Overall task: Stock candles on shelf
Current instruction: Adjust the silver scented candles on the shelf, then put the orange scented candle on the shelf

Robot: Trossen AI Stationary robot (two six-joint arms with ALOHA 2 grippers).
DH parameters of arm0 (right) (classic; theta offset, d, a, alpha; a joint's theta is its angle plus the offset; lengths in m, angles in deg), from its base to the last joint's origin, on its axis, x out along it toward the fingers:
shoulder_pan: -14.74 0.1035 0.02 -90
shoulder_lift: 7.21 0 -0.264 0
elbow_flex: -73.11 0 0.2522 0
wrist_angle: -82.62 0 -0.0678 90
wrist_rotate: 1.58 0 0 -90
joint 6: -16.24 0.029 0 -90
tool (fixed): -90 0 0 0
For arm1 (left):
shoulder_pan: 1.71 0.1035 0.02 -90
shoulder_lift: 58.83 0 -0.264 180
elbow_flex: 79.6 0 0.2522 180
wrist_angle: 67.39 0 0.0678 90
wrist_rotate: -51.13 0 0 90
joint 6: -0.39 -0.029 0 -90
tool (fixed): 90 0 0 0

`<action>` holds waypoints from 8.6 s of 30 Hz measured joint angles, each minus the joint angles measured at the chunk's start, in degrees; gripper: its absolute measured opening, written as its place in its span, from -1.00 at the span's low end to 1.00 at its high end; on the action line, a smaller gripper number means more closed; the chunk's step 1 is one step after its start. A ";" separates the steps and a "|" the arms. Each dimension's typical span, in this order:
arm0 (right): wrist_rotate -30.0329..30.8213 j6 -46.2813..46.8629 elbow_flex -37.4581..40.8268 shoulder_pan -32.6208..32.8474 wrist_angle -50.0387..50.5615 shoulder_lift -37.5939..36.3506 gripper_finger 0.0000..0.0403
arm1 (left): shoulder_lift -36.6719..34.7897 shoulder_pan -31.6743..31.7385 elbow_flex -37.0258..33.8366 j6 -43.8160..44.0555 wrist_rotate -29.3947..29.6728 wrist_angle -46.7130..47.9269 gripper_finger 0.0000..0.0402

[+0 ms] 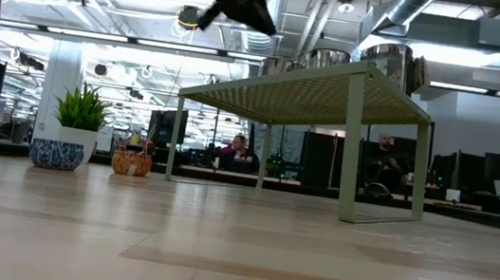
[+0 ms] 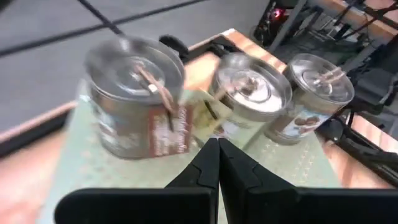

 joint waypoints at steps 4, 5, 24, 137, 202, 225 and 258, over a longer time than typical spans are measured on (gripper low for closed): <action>0.07 0.00 0.00 -0.19 0.00 0.08 -1.00 | -1.40 0.75 0.04 -2.98 -9.45 -2.99 -0.99; 0.08 0.00 0.00 -0.18 0.00 0.10 -1.00 | -0.85 0.63 0.04 -3.13 -11.57 -4.11 -0.99; 0.37 -0.11 0.04 -0.17 -0.02 0.50 -1.00 | 12.34 -0.92 -0.03 -4.60 -10.90 -16.78 -0.99; -1.58 -1.66 0.02 -2.52 -0.02 5.10 -0.21 | -27.23 14.52 -28.94 -3.73 -17.90 31.99 0.51; -7.82 -1.44 0.02 -2.89 0.00 5.62 -0.08 | -5.87 19.89 -55.81 -17.74 -12.47 -34.55 0.50; -7.82 -1.46 0.02 -2.89 0.00 5.62 -0.12 | -8.68 19.46 -59.13 -16.04 -12.59 -33.45 0.44; -7.65 -1.50 0.02 -2.91 0.00 5.60 -0.14 | -28.89 16.24 -37.56 -13.29 -9.45 -27.77 0.43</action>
